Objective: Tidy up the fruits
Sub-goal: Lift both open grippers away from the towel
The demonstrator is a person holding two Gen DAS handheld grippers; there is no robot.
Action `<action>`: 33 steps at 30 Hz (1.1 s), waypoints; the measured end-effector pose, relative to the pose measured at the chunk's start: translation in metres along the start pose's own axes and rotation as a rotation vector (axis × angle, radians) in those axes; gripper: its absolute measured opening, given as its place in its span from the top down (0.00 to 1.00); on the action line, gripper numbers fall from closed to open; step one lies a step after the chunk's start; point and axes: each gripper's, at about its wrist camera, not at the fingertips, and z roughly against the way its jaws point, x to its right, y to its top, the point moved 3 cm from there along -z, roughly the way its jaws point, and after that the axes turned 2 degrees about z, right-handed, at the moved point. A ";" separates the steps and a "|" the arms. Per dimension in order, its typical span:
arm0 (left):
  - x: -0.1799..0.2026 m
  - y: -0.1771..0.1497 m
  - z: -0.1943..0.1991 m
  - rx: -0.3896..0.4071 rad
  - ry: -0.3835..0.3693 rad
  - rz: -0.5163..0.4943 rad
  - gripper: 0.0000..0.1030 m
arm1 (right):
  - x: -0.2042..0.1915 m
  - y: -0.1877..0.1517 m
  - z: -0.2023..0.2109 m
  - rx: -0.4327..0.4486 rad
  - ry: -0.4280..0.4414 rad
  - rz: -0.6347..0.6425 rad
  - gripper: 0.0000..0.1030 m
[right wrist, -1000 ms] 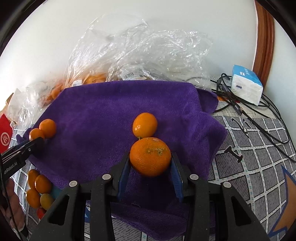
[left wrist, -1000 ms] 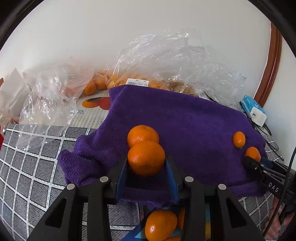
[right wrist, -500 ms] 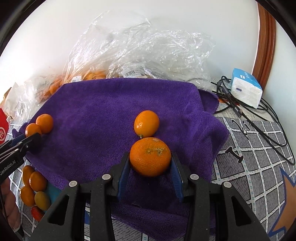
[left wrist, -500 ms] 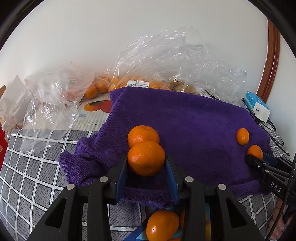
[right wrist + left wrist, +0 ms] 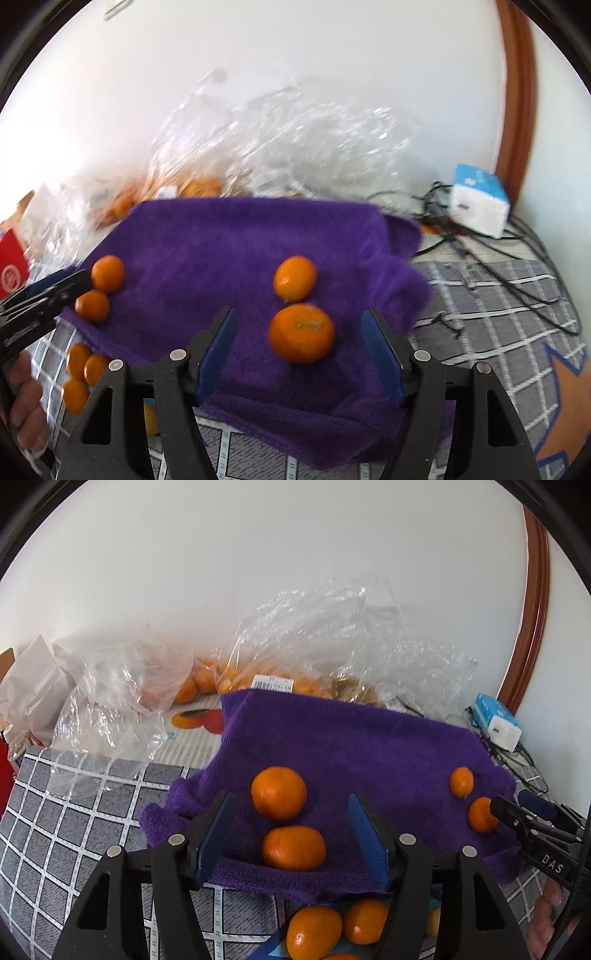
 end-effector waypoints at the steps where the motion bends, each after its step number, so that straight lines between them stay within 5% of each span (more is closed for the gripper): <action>1: 0.000 0.002 0.003 0.004 -0.002 0.004 0.40 | 0.001 0.003 0.005 0.011 -0.025 -0.008 0.33; 9: -0.004 0.014 0.043 0.047 0.024 -0.005 0.40 | -0.007 0.000 0.066 0.069 -0.083 -0.017 0.33; 18: -0.054 -0.040 0.078 0.011 0.119 -0.078 0.40 | -0.027 -0.047 0.078 -0.071 -0.018 -0.029 0.34; 24: -0.089 -0.073 0.080 -0.054 0.122 0.004 0.40 | -0.067 -0.065 0.070 -0.102 0.059 0.031 0.42; 33: -0.111 -0.087 0.073 -0.128 0.050 0.147 0.40 | -0.097 -0.065 0.036 -0.171 0.062 0.081 0.55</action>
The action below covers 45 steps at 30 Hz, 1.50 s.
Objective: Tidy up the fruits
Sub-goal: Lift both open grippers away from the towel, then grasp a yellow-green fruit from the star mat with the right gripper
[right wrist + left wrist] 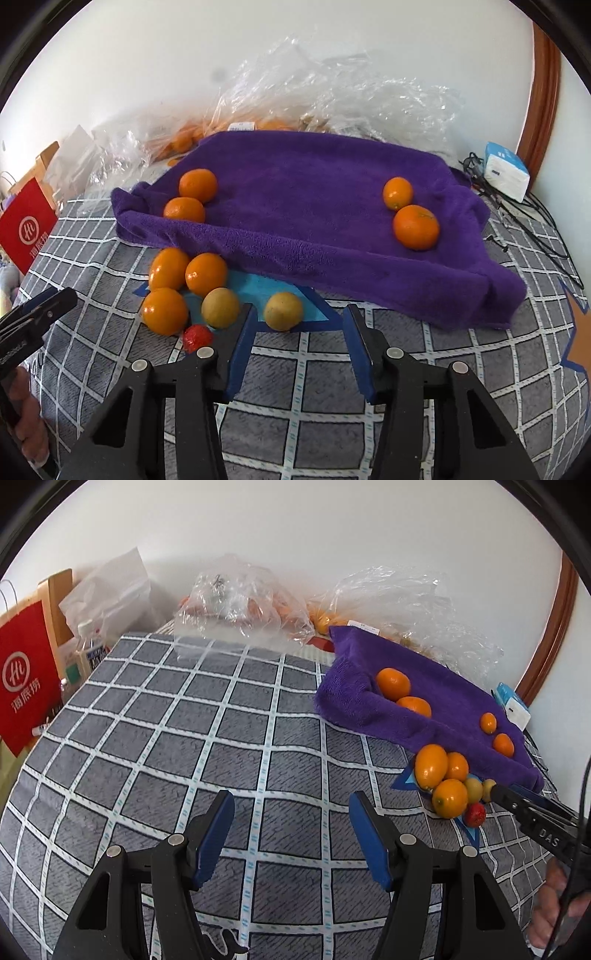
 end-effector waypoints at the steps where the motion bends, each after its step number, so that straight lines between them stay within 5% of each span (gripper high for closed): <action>1: 0.001 0.000 0.000 -0.001 0.001 -0.001 0.40 | 0.000 0.001 -0.004 -0.009 0.009 -0.004 0.55; 4: 0.000 -0.001 0.000 -0.002 -0.003 0.002 0.40 | 0.000 0.003 -0.014 -0.028 0.020 -0.013 0.58; 8: -0.006 -0.001 0.001 0.008 -0.024 0.040 0.41 | -0.001 0.001 -0.021 -0.037 0.018 -0.004 0.75; 14: -0.015 0.001 -0.001 0.014 -0.045 0.107 0.47 | 0.021 -0.008 -0.001 -0.002 0.000 -0.008 0.75; 24: 0.008 -0.002 -0.002 -0.017 -0.041 -0.032 0.47 | 0.063 -0.035 0.007 -0.017 -0.028 -0.017 0.75; 32: 0.005 -0.001 -0.004 -0.027 -0.032 -0.024 0.47 | 0.069 -0.035 0.014 0.035 -0.007 -0.047 0.75; 35: 0.007 0.000 -0.002 -0.018 -0.022 -0.031 0.47 | 0.075 -0.032 0.023 0.065 -0.061 -0.055 0.75; 41: 0.053 0.002 0.003 -0.054 -0.078 -0.128 0.47 | 0.087 -0.037 0.026 0.070 -0.121 -0.027 0.75; 45: 0.083 0.000 -0.007 -0.098 -0.125 -0.135 0.47 | 0.099 -0.040 0.023 0.059 -0.051 -0.094 0.75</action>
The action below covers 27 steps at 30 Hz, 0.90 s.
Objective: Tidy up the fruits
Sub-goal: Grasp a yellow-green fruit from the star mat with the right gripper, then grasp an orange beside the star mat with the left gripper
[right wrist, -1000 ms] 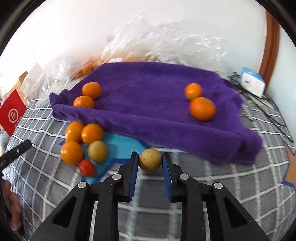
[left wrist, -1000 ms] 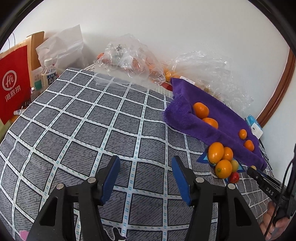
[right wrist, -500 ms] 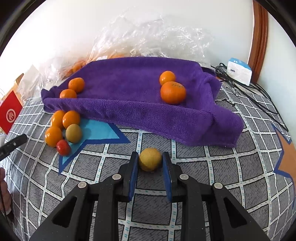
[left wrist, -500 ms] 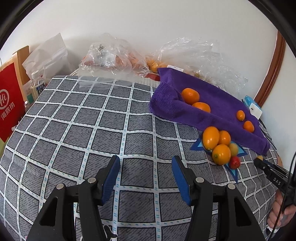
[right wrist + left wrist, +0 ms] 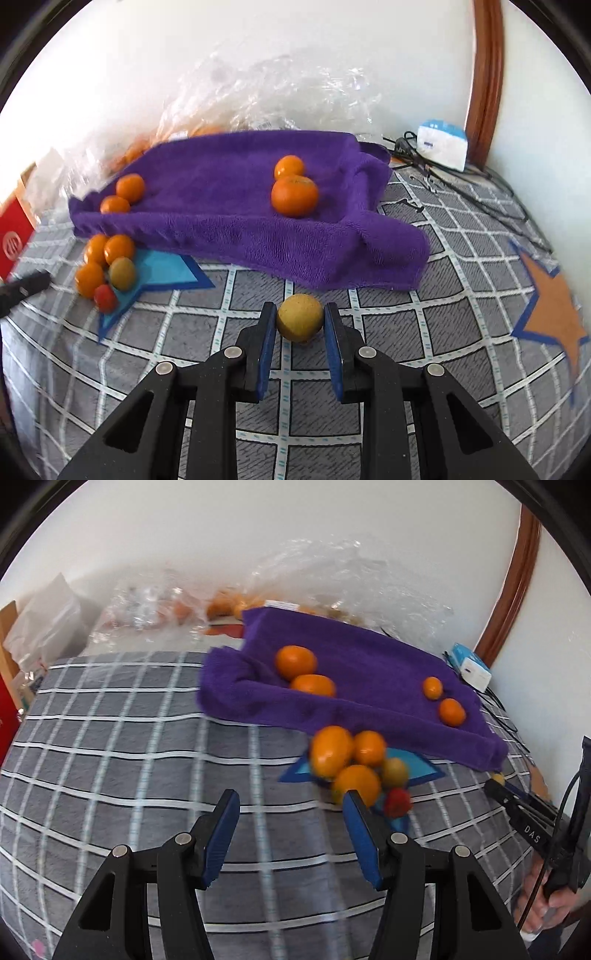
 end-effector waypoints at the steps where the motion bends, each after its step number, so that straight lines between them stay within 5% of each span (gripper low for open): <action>1: 0.004 0.000 -0.003 -0.004 -0.012 0.011 0.47 | 0.003 0.000 0.001 0.006 0.007 -0.016 0.75; 8: 0.028 0.005 -0.027 -0.055 -0.067 0.081 0.54 | 0.006 -0.002 -0.002 -0.016 0.025 -0.046 0.75; 11: 0.034 0.003 -0.036 -0.076 -0.058 0.082 0.67 | 0.005 -0.001 -0.004 -0.026 0.019 -0.045 0.75; 27: -0.021 -0.018 0.000 -0.055 0.086 0.040 0.65 | 0.000 -0.003 -0.004 -0.035 0.020 -0.024 0.75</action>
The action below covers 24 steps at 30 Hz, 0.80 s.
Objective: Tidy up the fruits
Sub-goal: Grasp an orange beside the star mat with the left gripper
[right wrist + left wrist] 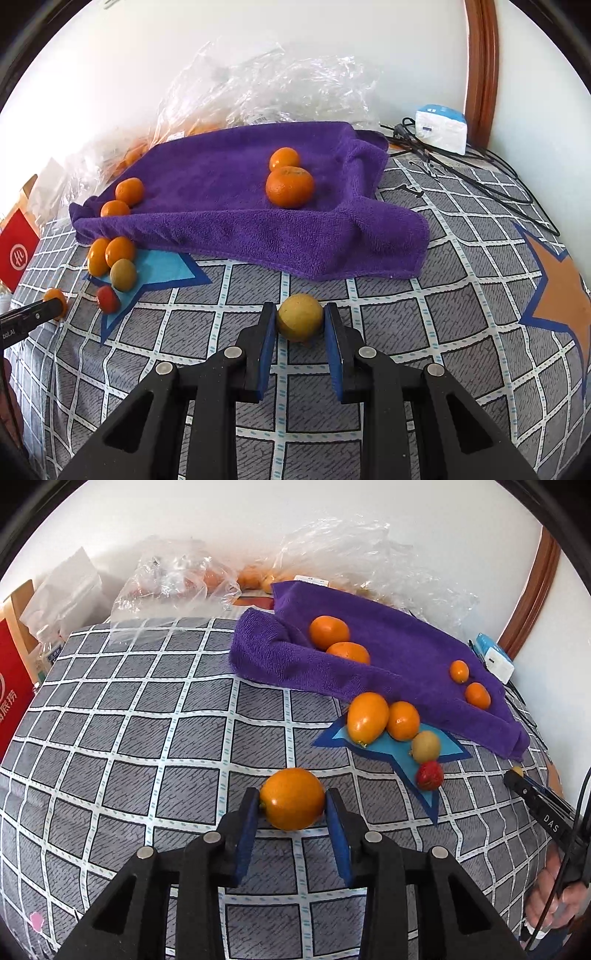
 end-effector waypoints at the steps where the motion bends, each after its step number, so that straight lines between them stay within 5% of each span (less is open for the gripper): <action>1: -0.001 -0.001 -0.001 0.011 -0.002 0.001 0.64 | 0.000 0.000 0.000 -0.001 0.001 0.001 0.75; 8: 0.000 -0.003 -0.001 0.071 0.031 -0.007 0.67 | 0.006 0.000 0.000 0.005 0.027 -0.026 0.75; 15: -0.018 -0.002 0.001 0.088 -0.077 0.095 0.67 | 0.002 -0.001 0.000 0.004 0.034 -0.003 0.75; 24: -0.022 -0.003 0.003 0.092 -0.090 0.114 0.67 | 0.000 -0.001 -0.004 -0.019 0.032 0.009 0.75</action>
